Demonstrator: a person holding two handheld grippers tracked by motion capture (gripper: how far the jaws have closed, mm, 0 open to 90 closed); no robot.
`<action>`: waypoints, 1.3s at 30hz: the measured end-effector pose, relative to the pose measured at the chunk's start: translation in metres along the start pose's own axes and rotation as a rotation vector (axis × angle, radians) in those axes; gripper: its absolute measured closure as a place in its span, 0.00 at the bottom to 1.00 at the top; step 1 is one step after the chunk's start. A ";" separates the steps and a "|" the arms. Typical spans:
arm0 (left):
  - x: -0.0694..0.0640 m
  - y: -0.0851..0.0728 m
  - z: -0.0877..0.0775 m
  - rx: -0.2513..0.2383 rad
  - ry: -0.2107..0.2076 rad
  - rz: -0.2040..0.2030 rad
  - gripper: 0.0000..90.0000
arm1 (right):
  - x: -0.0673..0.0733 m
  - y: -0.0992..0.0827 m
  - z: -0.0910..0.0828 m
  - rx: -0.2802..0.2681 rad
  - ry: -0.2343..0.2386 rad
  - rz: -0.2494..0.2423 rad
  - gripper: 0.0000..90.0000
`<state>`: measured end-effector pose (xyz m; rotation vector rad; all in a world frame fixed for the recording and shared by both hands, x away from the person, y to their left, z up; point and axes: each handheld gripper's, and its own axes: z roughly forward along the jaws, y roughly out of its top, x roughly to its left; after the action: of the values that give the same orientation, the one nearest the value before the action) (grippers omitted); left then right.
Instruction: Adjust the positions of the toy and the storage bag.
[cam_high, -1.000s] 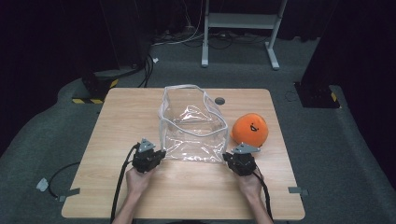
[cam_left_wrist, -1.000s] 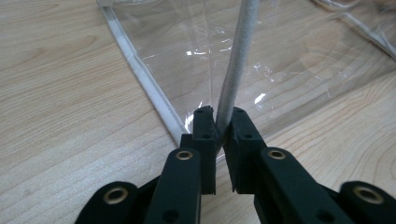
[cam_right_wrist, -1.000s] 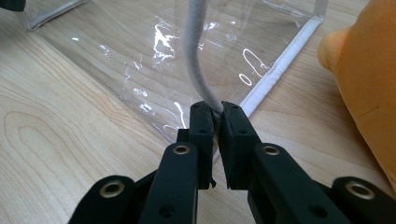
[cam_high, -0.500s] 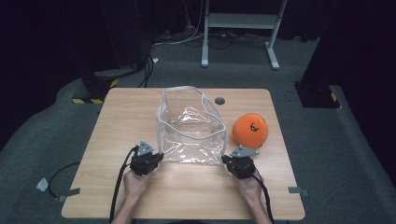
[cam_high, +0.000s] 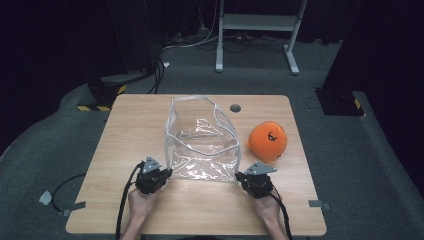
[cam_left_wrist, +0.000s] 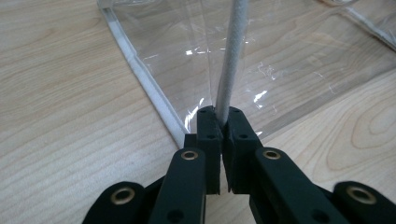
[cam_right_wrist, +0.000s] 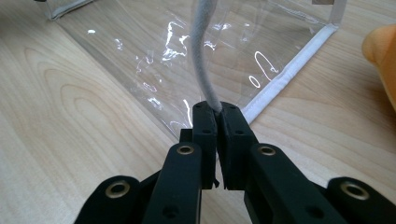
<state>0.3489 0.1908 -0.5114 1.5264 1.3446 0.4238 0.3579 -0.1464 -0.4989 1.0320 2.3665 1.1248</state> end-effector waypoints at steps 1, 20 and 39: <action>-0.001 -0.001 0.000 -0.011 0.001 -0.008 0.95 | 0.001 0.000 -0.001 0.000 0.002 -0.005 0.96; -0.001 -0.007 -0.011 -0.011 -0.008 -0.021 0.90 | 0.007 -0.007 -0.005 -0.011 0.033 0.002 0.91; 0.014 -0.015 -0.025 -0.025 0.010 -0.046 0.35 | -0.016 -0.028 -0.018 -0.016 -0.058 0.086 0.43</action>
<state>0.3254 0.2127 -0.5184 1.4714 1.3749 0.4184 0.3463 -0.1796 -0.5092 1.1551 2.2838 1.1262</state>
